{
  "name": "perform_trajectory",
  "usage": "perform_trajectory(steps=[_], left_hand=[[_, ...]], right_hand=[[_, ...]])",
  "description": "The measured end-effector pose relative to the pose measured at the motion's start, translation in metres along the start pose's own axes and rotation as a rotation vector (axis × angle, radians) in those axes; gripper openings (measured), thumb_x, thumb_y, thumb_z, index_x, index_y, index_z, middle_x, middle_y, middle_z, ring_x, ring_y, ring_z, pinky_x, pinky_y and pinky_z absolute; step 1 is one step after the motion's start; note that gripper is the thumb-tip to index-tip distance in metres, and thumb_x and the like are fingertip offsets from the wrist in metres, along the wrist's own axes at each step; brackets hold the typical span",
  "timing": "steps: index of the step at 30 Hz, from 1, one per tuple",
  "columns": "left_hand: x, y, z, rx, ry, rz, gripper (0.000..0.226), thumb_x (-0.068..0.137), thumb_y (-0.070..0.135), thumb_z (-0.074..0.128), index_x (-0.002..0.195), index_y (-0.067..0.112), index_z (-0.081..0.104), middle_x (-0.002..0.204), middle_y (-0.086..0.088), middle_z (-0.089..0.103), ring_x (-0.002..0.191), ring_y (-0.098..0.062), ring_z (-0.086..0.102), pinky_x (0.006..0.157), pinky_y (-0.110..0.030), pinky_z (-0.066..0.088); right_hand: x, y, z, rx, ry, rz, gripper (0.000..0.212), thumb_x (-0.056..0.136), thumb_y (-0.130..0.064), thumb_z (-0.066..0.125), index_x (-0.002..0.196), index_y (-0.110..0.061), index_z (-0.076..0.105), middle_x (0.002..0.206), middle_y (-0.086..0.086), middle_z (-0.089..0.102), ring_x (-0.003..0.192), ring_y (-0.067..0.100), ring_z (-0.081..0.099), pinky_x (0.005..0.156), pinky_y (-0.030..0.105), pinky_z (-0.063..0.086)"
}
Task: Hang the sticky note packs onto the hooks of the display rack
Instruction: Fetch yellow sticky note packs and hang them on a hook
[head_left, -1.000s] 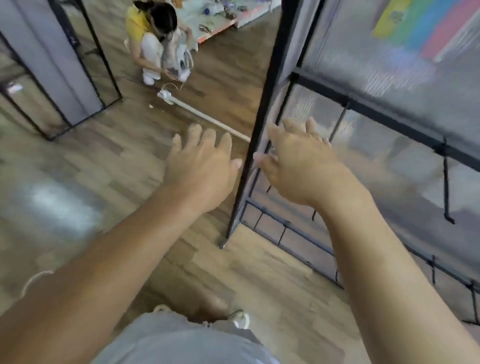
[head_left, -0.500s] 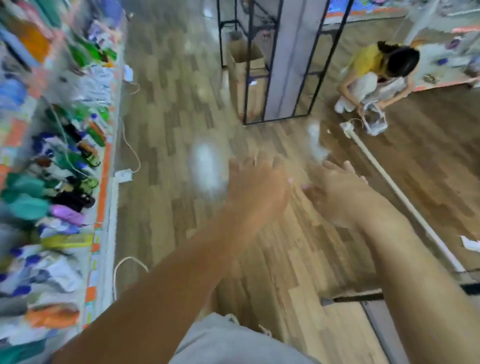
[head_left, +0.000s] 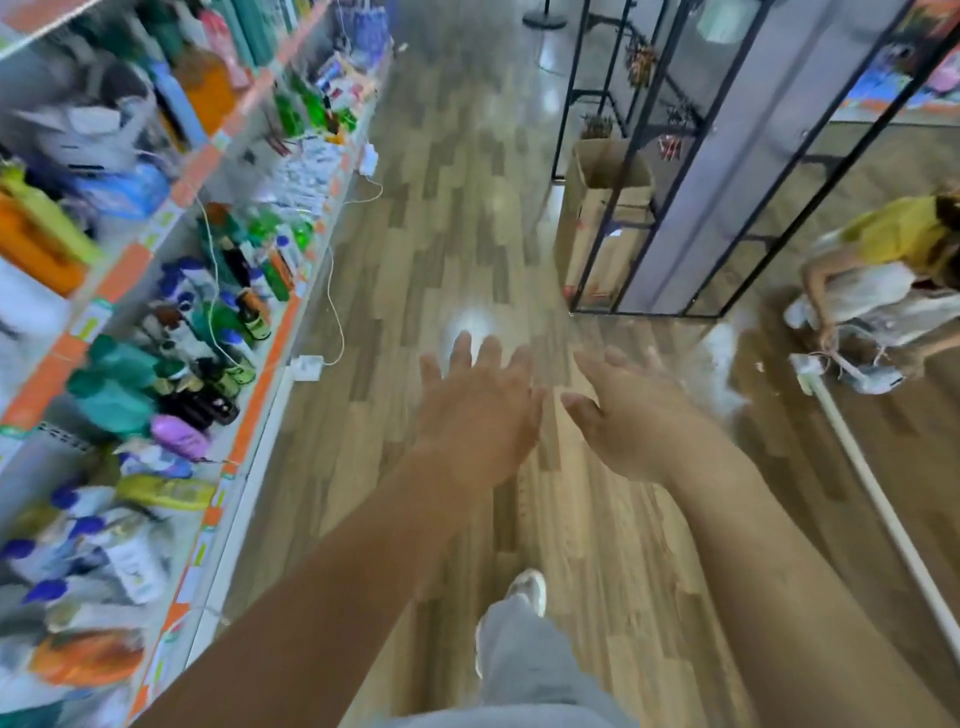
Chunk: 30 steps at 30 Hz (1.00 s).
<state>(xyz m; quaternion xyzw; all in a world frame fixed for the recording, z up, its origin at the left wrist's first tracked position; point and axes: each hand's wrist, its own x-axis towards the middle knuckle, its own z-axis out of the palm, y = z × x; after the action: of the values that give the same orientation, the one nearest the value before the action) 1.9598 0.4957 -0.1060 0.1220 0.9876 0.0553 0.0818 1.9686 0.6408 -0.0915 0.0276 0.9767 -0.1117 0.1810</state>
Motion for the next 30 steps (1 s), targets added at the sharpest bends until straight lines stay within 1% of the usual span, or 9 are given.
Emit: perform_trajectory(steps=[3,6,9,13,17,22,24,27,30], left_hand=[[0.06,0.001,-0.013,-0.013,0.02,-0.068,0.052,0.103,0.046,0.023,0.151,0.027,0.023,0.156,-0.004,0.029,0.148,-0.029,0.016,0.116,-0.059,0.012],[0.12,0.004,-0.025,-0.009,0.057,-0.11,0.052,0.102,0.046,0.023,0.151,0.028,0.022,0.157,-0.002,0.027,0.149,-0.029,0.014,0.116,-0.059,0.013],[0.176,0.006,-0.038,0.004,0.072,-0.129,0.052,0.102,0.046,0.024,0.151,0.028,0.022,0.159,-0.003,0.023,0.149,-0.031,0.01,0.116,-0.058,0.013],[0.249,0.0,-0.05,0.007,0.066,-0.148,0.054,0.102,0.048,0.023,0.152,0.029,0.019,0.162,-0.005,0.016,0.151,-0.032,0.004,0.116,-0.057,0.009],[0.335,-0.017,-0.062,-0.008,0.047,-0.145,0.056,0.102,0.051,0.022,0.153,0.029,0.017,0.163,-0.007,0.014,0.151,-0.032,0.003,0.117,-0.057,0.008],[0.455,-0.051,-0.087,-0.026,0.071,-0.086,0.058,0.1,0.053,0.025,0.154,0.032,0.013,0.163,-0.008,0.012,0.151,-0.032,0.002,0.118,-0.058,0.006],[0.501,-0.062,-0.103,-0.043,0.084,-0.052,0.058,0.1,0.053,0.026,0.153,0.033,0.013,0.163,-0.007,0.012,0.151,-0.031,0.002,0.118,-0.058,0.005],[0.569,-0.071,-0.124,-0.039,0.086,0.022,0.059,0.1,0.052,0.028,0.154,0.034,0.013,0.162,-0.006,0.017,0.151,-0.031,0.003,0.117,-0.059,0.004],[0.63,-0.074,-0.139,-0.039,0.088,0.081,0.058,0.099,0.052,0.028,0.153,0.033,0.016,0.16,-0.006,0.021,0.151,-0.031,0.006,0.116,-0.06,0.007]], right_hand=[[0.056,0.013,-0.034,-0.01,0.018,-0.007,0.056,0.101,-0.042,0.03,0.152,-0.031,0.01,0.161,0.001,0.01,0.147,0.034,-0.008,0.116,0.054,0.004],[0.11,0.026,-0.068,-0.053,0.057,-0.008,0.056,0.101,-0.042,0.03,0.152,-0.028,0.011,0.161,0.001,0.008,0.146,0.036,-0.007,0.115,0.056,0.005],[0.162,0.033,-0.095,-0.099,0.074,-0.01,0.057,0.1,-0.044,0.032,0.151,-0.026,0.011,0.16,0.003,0.01,0.145,0.04,-0.006,0.116,0.057,0.007],[0.236,0.036,-0.121,-0.104,0.052,-0.007,0.06,0.1,-0.046,0.033,0.151,-0.028,0.009,0.16,0.003,0.009,0.145,0.04,-0.009,0.115,0.058,0.004],[0.321,0.032,-0.149,-0.095,0.067,0.018,0.06,0.099,-0.046,0.038,0.15,-0.03,0.013,0.16,0.006,0.009,0.145,0.039,-0.009,0.115,0.059,0.003],[0.432,0.017,-0.193,-0.083,0.107,0.064,0.063,0.098,-0.048,0.04,0.151,-0.033,0.01,0.161,0.006,0.003,0.146,0.038,-0.008,0.114,0.058,0.004],[0.47,0.013,-0.217,-0.052,0.135,0.094,0.061,0.098,-0.047,0.04,0.15,-0.032,0.012,0.16,0.005,0.008,0.146,0.037,-0.006,0.114,0.058,0.007],[0.522,0.012,-0.249,-0.03,0.192,0.127,0.057,0.097,-0.044,0.04,0.148,-0.03,0.02,0.155,0.005,0.023,0.144,0.036,0.008,0.114,0.058,0.018],[0.572,0.016,-0.272,0.002,0.214,0.128,0.058,0.097,-0.043,0.039,0.149,-0.025,0.02,0.152,0.007,0.029,0.142,0.035,0.018,0.113,0.053,0.024]])
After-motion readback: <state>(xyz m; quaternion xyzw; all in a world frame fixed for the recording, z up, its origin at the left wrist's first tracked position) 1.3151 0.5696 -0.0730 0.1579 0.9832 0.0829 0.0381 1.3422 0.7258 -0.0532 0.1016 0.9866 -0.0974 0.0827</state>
